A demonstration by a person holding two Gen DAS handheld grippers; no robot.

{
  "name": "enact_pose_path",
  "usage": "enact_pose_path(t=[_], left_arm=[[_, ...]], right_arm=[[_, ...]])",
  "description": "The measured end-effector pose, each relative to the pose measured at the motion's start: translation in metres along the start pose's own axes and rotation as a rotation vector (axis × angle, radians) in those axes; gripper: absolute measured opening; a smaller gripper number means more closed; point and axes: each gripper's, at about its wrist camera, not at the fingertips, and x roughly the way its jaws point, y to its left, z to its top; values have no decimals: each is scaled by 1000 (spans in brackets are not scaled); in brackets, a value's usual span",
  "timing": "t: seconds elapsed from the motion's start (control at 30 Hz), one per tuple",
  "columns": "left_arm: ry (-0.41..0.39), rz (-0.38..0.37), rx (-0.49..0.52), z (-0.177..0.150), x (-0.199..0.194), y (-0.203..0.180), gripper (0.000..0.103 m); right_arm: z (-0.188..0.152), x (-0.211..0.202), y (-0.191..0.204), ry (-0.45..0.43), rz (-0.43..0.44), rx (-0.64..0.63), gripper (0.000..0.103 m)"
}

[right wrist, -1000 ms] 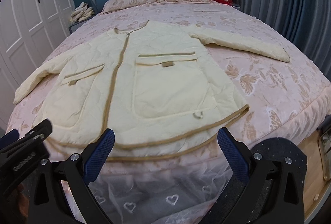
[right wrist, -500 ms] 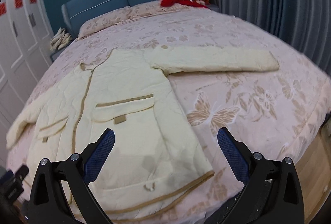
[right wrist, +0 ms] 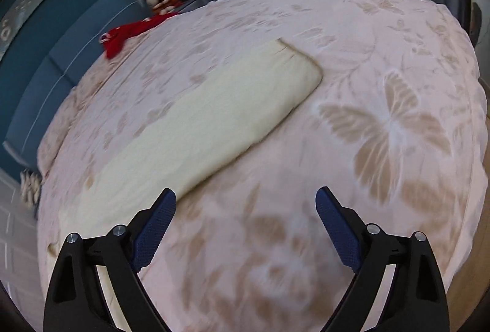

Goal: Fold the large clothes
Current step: 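Grasp the cream jacket's sleeve cuff with the right gripper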

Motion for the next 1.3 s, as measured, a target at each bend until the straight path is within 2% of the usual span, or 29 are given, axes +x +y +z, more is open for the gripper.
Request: enact_pose_path(t=[0.07,0.3,0.37,0.43,0.47,0.5,0.57,0.63,0.73,0.83,0.93,0.97,1.1,1.17,1.3], left_arm=[[11,-6,0,3,7,-2,95],[94,-33,-23,8,33,-6,97],[126,-34,-24,9,40,-7,97],[140,-32,-24,9,45,-7,97],[141,-27,-23,9,48,-7,97],[141,-23,-21,9,49,-7,96],[142,-13,-21,11,52,-6,97],[141,-16,-33,13,54,-3,97],[132,-14,-51,16,55,0,96],[128,-17,-69,19,56,5,96],[119,-24,-97,21,54,14,96],[114,-29,-107,22,53,18,96],[99,-38,-141,22,49,37,96],[95,-39,-167,21,47,51,96],[89,-41,-214,18,47,74,96]], right_arm=[[19,16,-6,-12,-5,17,87],[42,60,-25,15,-69,68,65],[47,64,-24,-9,-83,65,53],[54,69,-18,-14,-86,56,20],[56,70,-15,-9,-77,54,18],[61,68,-6,-20,-83,46,11],[68,54,17,-77,-50,6,8],[74,36,49,-128,13,-57,7],[71,-2,114,-186,153,-180,7],[49,-43,185,-209,301,-321,7],[6,-79,257,-180,476,-476,7],[-17,-91,284,-149,548,-531,7],[-93,-111,351,-15,738,-668,7],[-144,-114,381,55,793,-760,7],[-224,-108,415,180,829,-883,7]])
